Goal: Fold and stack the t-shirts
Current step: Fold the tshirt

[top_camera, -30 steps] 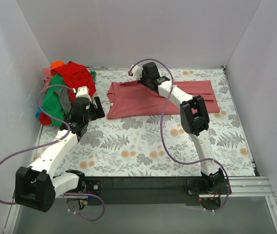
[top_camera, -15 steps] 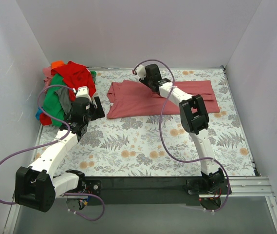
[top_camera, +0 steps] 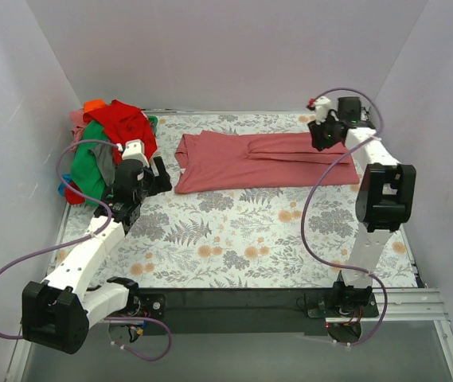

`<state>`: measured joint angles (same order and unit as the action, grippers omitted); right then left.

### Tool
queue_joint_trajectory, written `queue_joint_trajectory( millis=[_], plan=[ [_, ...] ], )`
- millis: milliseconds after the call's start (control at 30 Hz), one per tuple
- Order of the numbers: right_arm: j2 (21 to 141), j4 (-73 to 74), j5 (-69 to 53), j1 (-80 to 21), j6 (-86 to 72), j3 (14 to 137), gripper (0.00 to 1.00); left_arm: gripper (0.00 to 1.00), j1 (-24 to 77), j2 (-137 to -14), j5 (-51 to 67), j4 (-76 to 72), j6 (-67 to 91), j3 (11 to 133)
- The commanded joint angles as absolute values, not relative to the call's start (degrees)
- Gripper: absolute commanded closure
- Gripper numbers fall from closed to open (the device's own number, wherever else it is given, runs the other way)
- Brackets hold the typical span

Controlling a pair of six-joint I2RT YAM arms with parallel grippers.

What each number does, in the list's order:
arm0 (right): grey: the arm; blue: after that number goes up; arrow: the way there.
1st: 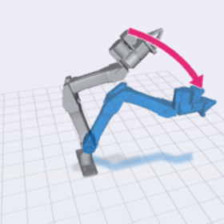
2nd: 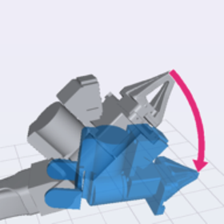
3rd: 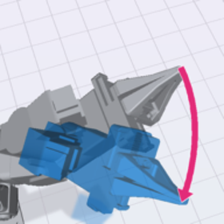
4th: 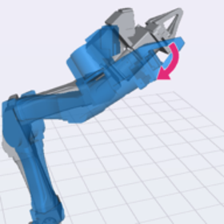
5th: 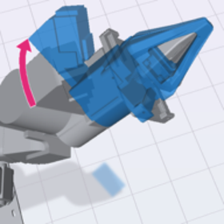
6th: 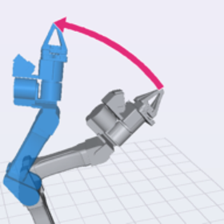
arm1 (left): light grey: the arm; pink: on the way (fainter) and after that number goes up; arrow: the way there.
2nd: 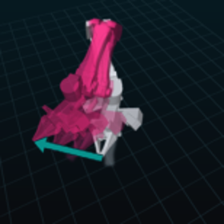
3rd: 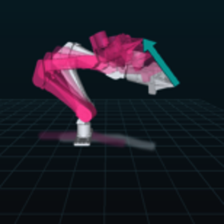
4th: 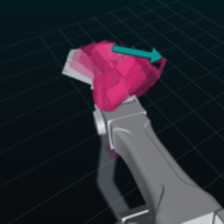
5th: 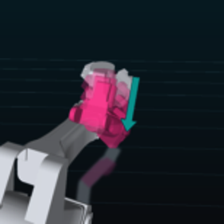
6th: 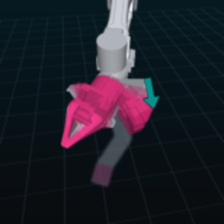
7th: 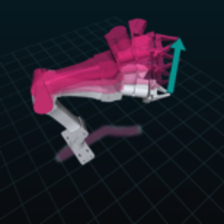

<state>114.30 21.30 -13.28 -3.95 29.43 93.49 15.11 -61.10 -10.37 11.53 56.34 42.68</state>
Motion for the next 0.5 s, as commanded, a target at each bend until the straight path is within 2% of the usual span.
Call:
queue_joint_trajectory(
  millis=[0,167,467],
  plan=[
    [112.1,27.1,-22.8,4.4,28.7,90.0,0.54,0.22,14.9,-59.4,-8.6,10.6,55.7,42.5],
    [114.1,28.3,-21.2,10.6,27.1,91.8,0.61,0.22,14.9,-59.2,-7.7,10.6,55.8,42.5],
    [116.8,28.3,-13.5,12.6,27.3,93.3,0.60,0.22,14.9,-59.3,-7.5,10.6,55.8,42.4]
  ],
)
